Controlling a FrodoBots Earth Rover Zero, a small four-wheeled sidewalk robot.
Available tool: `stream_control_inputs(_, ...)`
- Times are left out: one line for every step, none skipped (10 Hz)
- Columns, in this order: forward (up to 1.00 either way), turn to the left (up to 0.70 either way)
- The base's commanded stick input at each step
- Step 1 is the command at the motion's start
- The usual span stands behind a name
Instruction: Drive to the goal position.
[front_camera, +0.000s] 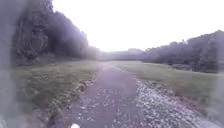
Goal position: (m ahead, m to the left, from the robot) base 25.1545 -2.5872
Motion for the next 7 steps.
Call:
stream_control_inputs(0.70, 0.00)
stream_control_inputs(0.70, 0.00)
stream_control_inputs(0.70, 0.00)
stream_control_inputs(0.70, 0.00)
stream_control_inputs(0.70, 0.00)
stream_control_inputs(0.70, 0.00)
stream_control_inputs(0.70, 0.00)
